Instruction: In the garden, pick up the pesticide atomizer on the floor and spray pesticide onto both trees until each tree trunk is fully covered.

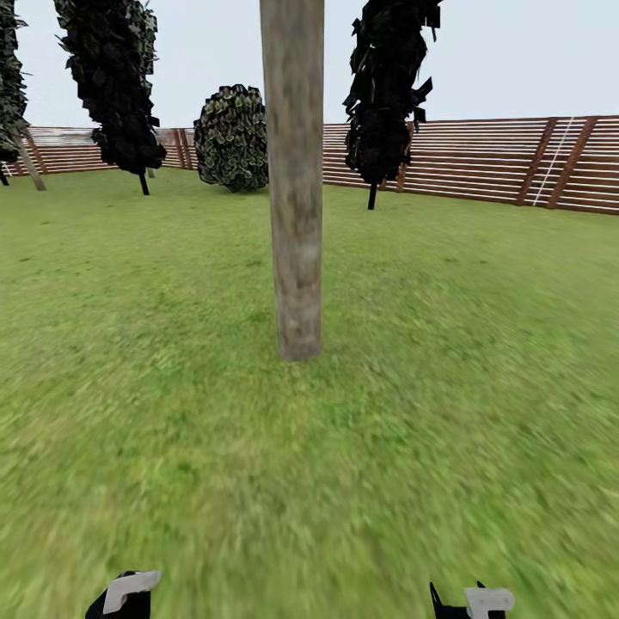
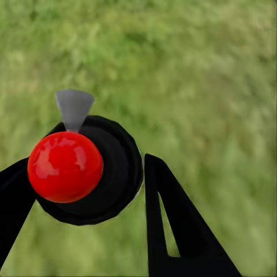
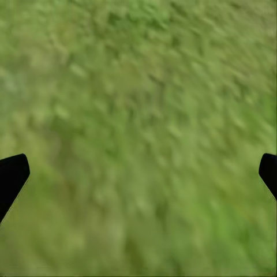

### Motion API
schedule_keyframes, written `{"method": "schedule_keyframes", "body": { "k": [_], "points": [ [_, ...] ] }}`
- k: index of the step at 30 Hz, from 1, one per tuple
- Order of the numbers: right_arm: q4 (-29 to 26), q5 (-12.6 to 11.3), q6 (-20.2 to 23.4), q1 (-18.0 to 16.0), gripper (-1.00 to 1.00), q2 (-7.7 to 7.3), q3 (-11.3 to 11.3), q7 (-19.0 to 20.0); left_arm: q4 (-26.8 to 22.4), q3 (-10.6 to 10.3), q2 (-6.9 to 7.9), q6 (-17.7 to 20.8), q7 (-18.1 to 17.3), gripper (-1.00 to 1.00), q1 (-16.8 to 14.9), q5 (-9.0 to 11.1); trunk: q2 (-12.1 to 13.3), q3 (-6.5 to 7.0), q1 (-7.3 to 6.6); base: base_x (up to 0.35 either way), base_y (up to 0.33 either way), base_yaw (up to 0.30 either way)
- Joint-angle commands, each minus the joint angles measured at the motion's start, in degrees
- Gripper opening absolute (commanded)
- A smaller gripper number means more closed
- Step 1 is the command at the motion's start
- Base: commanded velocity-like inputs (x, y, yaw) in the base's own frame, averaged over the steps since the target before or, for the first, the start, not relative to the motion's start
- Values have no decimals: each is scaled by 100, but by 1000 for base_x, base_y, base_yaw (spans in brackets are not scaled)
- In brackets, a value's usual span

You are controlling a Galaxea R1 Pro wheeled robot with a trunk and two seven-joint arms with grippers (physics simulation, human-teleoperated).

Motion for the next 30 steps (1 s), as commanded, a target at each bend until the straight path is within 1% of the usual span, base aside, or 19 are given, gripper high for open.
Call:
{"method": "schedule_keyframes", "body": {
  "k": [1, 8, 9, 12, 15, 18, 23, 29, 30],
  "points": [
    [4, 17, -16, -3, 100, 0, -14, -2, 4, 3, 0, -19, 5, -100, -5, 8, -2, -5, 2, 326, 0, 0],
    [4, 2, -16, -3, 100, 0, -14, -2, 4, 10, 40, -19, 9, -100, 0, 8, -2, -5, 2, 326, 0, 0],
    [4, -2, -16, -3, 100, 2, -14, -2, 4, 31, 47, -19, 11, -100, 0, 8, -2, -5, 2, 326, 0, 0],
    [-6, -19, -17, -3, 100, 1, -18, -2, 4, 186, 58, -23, 7, -100, 3, 3, -2, -5, 2, 326, 0, 0],
    [-9, -24, -22, -3, 100, 0, -21, -2, 4, 247, 38, -26, 3, -100, 6, -3, -2, -5, 2, 326, 0, 0],
    [-4, -13, -24, -3, 100, -11, -22, -2, 6, 273, 19, -27, 1, -100, 8, -3, -2, -5, 2, 326, 0, 0],
    [0, -2, -26, -3, 100, -1, -15, 7, -3, 288, 54, -28, -20, -100, 37, 16, -2, -5, 2, 327, 0, 0],
    [11, 19, -25, -3, 100, -4, -14, 25, -1, 288, 54, -28, -64, -100, 52, 24, -2, -5, 2, 328, 0, 0],
    [73, 17, -19, -3, 100, -8, -7, 41, -86, 286, 56, -28, -66, -100, 55, 21, -2, -5, 2, 332, 0, 0]
  ]
}}
